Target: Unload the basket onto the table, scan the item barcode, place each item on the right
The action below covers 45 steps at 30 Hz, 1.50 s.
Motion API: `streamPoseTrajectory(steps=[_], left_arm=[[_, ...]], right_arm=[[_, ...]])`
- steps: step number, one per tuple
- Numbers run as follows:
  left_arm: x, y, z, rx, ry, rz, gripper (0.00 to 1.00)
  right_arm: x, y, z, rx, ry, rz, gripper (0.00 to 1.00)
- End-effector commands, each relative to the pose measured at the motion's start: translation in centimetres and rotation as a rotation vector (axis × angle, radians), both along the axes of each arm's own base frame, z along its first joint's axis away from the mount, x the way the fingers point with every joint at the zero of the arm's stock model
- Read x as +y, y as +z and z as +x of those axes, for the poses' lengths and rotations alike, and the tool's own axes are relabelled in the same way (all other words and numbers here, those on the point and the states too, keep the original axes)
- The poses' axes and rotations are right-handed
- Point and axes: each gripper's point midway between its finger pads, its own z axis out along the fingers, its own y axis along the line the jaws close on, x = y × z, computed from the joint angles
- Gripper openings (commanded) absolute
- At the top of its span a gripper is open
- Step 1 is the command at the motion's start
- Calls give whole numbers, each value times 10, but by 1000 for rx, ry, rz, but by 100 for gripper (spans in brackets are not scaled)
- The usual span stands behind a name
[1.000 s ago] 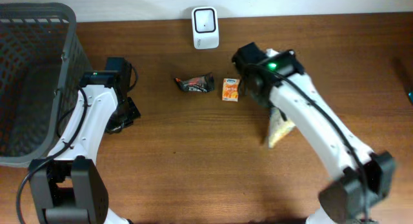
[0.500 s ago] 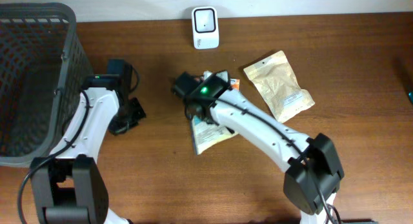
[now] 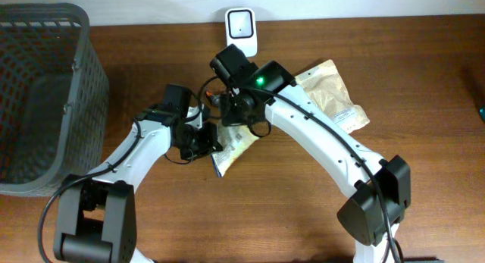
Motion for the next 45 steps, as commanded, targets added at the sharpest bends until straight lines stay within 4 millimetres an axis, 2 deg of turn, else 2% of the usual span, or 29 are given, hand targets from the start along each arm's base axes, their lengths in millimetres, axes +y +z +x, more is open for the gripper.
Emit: streamPoseTrajectory(steps=[1,5,9,14,19,21,24,25,26,28,29,30,31,33,34,35,36,37,38,39,42,44,45], left_arm=[[-2,-14,2,26,0,-13,0],[-4,-33,12,19,0,-14,0],[-8,-29,32,-75,1,-29,0],[-15,-13,71,-265,6,-59,0],[-10,-4,94,-374,31,-44,0],[8,-2,105,-394,76,-10,0],[54,16,124,-436,138,87,0],[77,31,132,-452,170,138,2],[90,43,136,-466,182,168,2],[98,62,139,-491,174,192,4],[100,75,141,-504,179,207,6],[103,79,140,-504,187,227,12],[106,79,139,-502,193,243,19],[114,75,135,-481,209,294,33],[123,71,133,-465,226,342,50],[129,69,132,-459,239,378,56],[139,67,131,-448,268,429,57],[150,65,129,-424,325,479,63],[160,63,126,-399,373,520,71],[167,60,121,-370,411,549,86],[167,56,114,-342,402,555,99],[167,53,109,-316,394,560,99],[167,52,106,-306,391,562,99]], right_arm=[[18,6,-9,61,47,122,4],[29,19,-8,76,72,222,4],[26,44,-4,26,72,257,4],[25,42,-19,76,107,253,4],[20,32,-40,157,117,209,18],[25,25,-47,171,130,201,17],[31,20,-52,182,143,198,18],[36,16,-54,185,156,196,25],[41,11,-55,190,164,193,29],[47,6,-58,194,177,189,32],[48,3,-58,188,180,174,44],[45,1,-55,168,172,149,59],[41,1,-51,153,167,131,66],[13,-3,-35,130,97,55,78],[2,-4,-29,139,67,50,79],[-7,-5,-22,151,16,51,82],[-13,-7,-17,159,-34,54,86],[-18,-10,-12,156,-99,51,93],[-22,-14,-7,147,-170,38,93],[-25,-27,-4,147,-276,29,99],[-16,-62,-5,161,-360,63,99],[-12,-86,-11,174,-416,74,99],[-11,-91,-12,176,-428,82,99]])
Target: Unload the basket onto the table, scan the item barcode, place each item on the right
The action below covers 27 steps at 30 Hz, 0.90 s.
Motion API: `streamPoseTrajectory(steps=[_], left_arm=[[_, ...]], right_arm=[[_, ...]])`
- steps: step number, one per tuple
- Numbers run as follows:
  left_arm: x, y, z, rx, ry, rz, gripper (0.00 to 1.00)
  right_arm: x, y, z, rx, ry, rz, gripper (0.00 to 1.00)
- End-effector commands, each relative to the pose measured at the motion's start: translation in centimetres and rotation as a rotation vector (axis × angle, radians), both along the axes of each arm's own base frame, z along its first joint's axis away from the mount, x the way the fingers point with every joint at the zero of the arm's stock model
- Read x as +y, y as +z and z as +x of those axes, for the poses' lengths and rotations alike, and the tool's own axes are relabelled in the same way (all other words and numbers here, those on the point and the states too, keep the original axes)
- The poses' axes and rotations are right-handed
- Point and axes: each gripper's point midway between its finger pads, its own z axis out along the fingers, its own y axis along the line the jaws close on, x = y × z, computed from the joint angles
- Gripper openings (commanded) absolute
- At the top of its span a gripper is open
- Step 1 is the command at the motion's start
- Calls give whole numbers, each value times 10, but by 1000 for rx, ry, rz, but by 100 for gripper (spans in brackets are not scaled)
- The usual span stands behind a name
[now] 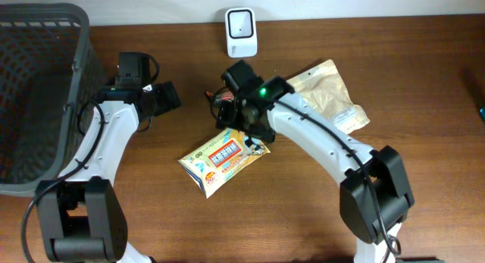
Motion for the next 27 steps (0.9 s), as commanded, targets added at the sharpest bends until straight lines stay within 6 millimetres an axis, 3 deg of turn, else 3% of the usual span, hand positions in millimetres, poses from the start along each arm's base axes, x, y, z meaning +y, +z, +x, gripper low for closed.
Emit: streamPoseTrajectory(steps=[1,7,11,12,15,18,20,23,25,27], left_arm=[[6,9,-5,5,29,19,99],[6,2,-19,68,28,22,99],[6,1,-22,79,28,23,99],[6,1,-22,80,28,23,99],[6,1,-22,79,28,23,99],[6,1,-22,79,28,23,99],[6,1,-22,80,28,23,99],[6,1,-22,79,28,23,99],[6,1,-22,80,28,23,99],[6,1,-22,79,28,23,99]], right_arm=[[3,-26,-10,26,-119,1,99],[27,-80,-34,137,-107,-31,99],[27,-103,-50,212,-145,-73,96],[26,-106,-51,214,-146,-80,87],[22,-108,-47,211,-157,-89,43],[7,-108,-36,209,-153,-93,22],[-8,-105,-21,196,-117,-98,21],[-32,-82,16,136,-38,-90,16],[-53,-50,50,87,-60,-69,4],[-70,-15,84,8,-71,-41,4]])
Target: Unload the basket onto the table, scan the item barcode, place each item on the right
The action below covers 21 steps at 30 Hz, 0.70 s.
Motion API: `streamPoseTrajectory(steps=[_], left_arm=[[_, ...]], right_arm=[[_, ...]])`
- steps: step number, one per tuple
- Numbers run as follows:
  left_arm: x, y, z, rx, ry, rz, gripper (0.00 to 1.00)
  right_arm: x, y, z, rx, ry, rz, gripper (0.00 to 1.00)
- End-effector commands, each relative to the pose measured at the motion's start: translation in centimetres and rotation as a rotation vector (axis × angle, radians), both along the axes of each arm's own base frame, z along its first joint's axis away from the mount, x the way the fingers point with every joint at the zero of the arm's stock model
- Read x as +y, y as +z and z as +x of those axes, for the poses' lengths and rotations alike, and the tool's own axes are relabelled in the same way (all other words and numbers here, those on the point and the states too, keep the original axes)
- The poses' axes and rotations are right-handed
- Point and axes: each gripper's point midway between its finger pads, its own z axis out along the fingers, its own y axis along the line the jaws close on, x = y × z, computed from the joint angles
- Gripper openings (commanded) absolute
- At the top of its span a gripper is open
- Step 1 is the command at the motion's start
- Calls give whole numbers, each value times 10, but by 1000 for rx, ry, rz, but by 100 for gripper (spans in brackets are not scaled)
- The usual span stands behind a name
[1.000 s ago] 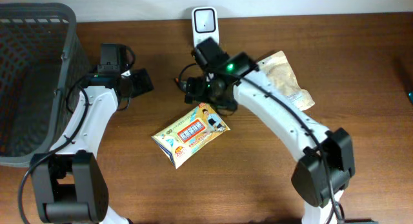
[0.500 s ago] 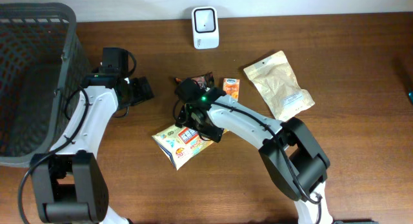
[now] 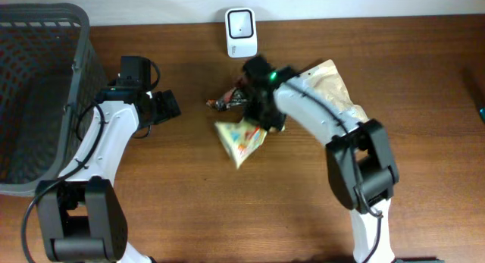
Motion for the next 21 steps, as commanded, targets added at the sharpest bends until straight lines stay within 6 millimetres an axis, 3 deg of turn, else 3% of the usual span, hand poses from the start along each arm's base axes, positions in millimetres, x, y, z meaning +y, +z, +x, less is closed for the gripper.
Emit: streamPoseTrajectory(steps=[1,5,7,11,13,16,18,21], left_arm=[[3,12,3,-31,15,10,99],[3,12,3,-31,15,10,99],[3,12,3,-31,15,10,99],[3,12,3,-31,15,10,99],[3,12,3,-31,15,10,99],[3,12,3,-31,15,10,99],[3,12,3,-31,15,10,99],[3,12,3,-31,15,10,99]], right_arm=[[-25,55,53,-158,9,13,4],[-40,116,97,-330,-31,49,4],[-40,143,139,-529,-65,58,4],[-28,173,196,-829,-53,32,4],[-25,171,214,-896,-75,27,4],[-21,152,240,-970,-109,30,4],[-19,141,249,-986,-126,43,4],[-18,141,255,-1018,-136,50,4]])
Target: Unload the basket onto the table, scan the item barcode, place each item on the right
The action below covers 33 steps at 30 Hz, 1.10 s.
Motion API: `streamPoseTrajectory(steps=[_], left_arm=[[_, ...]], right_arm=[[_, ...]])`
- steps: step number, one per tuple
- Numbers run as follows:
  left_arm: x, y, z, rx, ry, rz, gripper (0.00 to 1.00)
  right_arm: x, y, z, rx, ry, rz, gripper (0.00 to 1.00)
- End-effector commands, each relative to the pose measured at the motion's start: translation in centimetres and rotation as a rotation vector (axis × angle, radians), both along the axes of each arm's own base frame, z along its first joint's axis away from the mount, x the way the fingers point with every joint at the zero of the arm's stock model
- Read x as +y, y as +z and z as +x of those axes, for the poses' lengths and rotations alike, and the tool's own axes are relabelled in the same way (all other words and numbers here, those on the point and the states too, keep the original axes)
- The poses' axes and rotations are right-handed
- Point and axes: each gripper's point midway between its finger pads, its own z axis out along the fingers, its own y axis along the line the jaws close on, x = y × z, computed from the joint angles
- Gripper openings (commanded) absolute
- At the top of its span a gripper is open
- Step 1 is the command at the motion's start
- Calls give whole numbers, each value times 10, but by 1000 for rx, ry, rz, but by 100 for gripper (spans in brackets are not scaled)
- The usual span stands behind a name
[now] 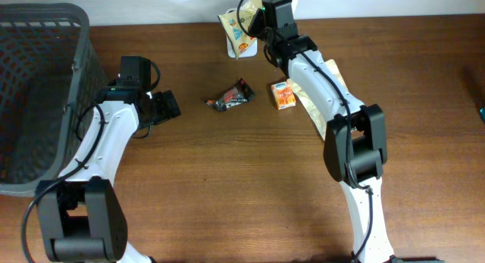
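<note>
My right gripper (254,26) is at the table's far edge, shut on a yellow-and-white snack packet (236,32). It holds the packet up at the spot where the white scanner stands. The packet covers the scanner, so the scanner is hidden. My left gripper (168,105) rests over the table left of centre, well away from the packet. Its fingers look open with nothing between them.
A dark candy wrapper (231,96) and a small orange box (284,95) lie mid-table. A tan pouch (337,92) lies under the right arm. A large grey mesh basket (76,66) fills the left side. Something teal (482,108) shows at the right edge.
My right gripper has gone from mid-table to the far edge with the snack packet, which now covers the scanner. The small orange box now shows on the table. The left arm has not moved.
Both grippers were together at the snack packet in mid-table. Then the left gripper was away near the basket, and the packet lay flat by the right gripper. Then the right gripper held it lifted and tilted, and now holds it at the scanner.
</note>
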Motion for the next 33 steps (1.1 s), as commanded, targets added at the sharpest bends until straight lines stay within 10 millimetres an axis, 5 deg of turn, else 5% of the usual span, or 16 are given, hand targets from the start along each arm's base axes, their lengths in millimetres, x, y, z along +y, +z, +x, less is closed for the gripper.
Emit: streamPoseTrajectory(steps=[1,8,16,24,33], left_arm=[[3,12,4,-35,11,10,99],[3,12,4,-35,11,10,99],[3,12,4,-35,11,10,99],[3,12,4,-35,11,10,99],[3,12,4,-35,12,10,99]], right_arm=[[-3,30,7,-87,-41,4,4],[-11,45,14,-154,-91,5,4],[-23,37,12,-153,-24,-292,4],[8,55,10,-224,-10,-200,4],[3,51,9,-218,-5,-268,4]])
